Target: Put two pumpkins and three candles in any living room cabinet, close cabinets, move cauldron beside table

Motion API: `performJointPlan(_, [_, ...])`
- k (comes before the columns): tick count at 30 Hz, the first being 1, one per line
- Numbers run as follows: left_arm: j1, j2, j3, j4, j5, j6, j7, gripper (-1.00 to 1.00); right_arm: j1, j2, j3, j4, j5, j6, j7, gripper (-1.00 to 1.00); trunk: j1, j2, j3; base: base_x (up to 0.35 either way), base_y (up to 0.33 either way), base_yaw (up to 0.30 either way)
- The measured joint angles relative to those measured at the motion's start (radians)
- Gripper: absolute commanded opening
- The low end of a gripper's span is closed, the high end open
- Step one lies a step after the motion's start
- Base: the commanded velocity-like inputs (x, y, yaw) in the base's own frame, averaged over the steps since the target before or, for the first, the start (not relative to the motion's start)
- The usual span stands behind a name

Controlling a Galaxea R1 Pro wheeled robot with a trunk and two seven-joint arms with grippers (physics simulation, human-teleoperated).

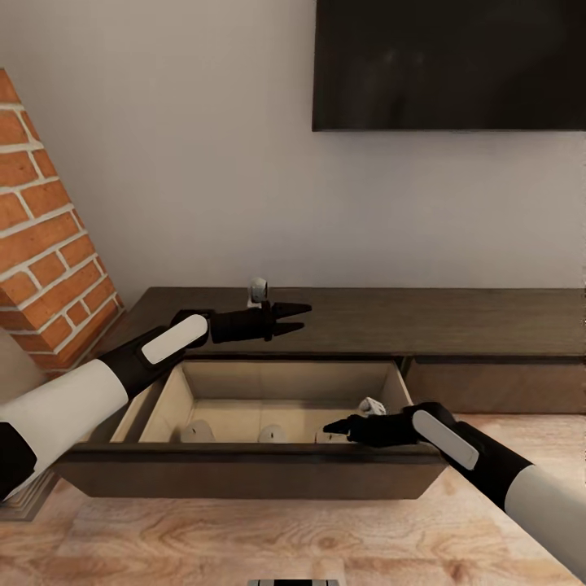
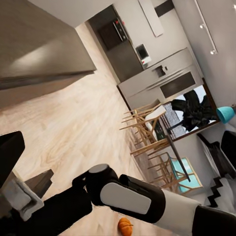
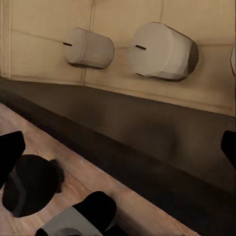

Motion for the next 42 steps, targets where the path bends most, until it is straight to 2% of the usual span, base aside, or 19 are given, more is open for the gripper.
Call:
performJointPlan(2, [0.0,0.001,0.0,0.0,0.0,0.0,0.0,1.0,0.0,-0.019,0.0,-0.019,-0.012,0.023,0.047,1.0,0.0,0.0,0.0,-0.024,0.0,0.0])
performJointPlan(3, [0.0,0.001,0.0,-0.001,0.0,0.0,0.0,1.0,0.0,-0.041,0.006,-0.048,-0.004,0.061,0.091,1.0,0.0,0.0,0.0,-0.009,0.0,0.0])
performJointPlan(5, [0.0,0.001,-0.001,-0.001,0.0,-0.001,0.0,1.0,0.001,-0.07,0.011,-0.077,0.013,0.057,0.151,1.0,0.0,0.0,0.0,-0.004,0.0,0.0])
performJointPlan(6, [0.0,0.001,-0.001,-0.001,0.0,-0.001,0.0,1.0,0.001,-0.075,0.011,-0.081,0.014,0.056,0.164,1.0,0.0,0.0,0.0,-0.002,0.0,0.0])
performJointPlan(10, [0.0,0.001,-0.001,-0.001,-0.001,-0.001,0.001,1.0,0.001,-0.1,0.012,-0.092,0.018,0.041,0.32,1.0,0.0,0.0,0.0,0.0,0.0,0.0])
performJointPlan(11, [0.0,0.001,-0.001,-0.001,-0.001,-0.001,0.001,1.0,0.001,-0.102,0.013,-0.089,0.019,0.038,0.336,1.0,0.0,0.0,0.0,0.0,0.0,0.0])
performJointPlan(19, [0.0,0.0,-0.002,-0.001,-0.001,-0.001,0.0,1.0,0.001,-0.098,0.02,-0.072,0.017,0.038,0.346,1.0,0.0,0.0,0.0,-0.036,0.0,0.0])
performJointPlan(31, [0.0,0.001,-0.002,-0.006,-0.001,0.0,0.0,1.0,0.003,-0.098,0.022,-0.064,0.017,0.045,0.343,1.0,0.0,0.0,0.0,-0.285,0.0,0.0])
performJointPlan(42, [-0.001,-0.004,-0.001,-0.005,-0.003,0.002,0.008,1.0,0.003,-0.097,0.022,-0.063,0.019,0.042,0.336,1.0,0.0,0.0,0.0,-0.023,0.0,0.0])
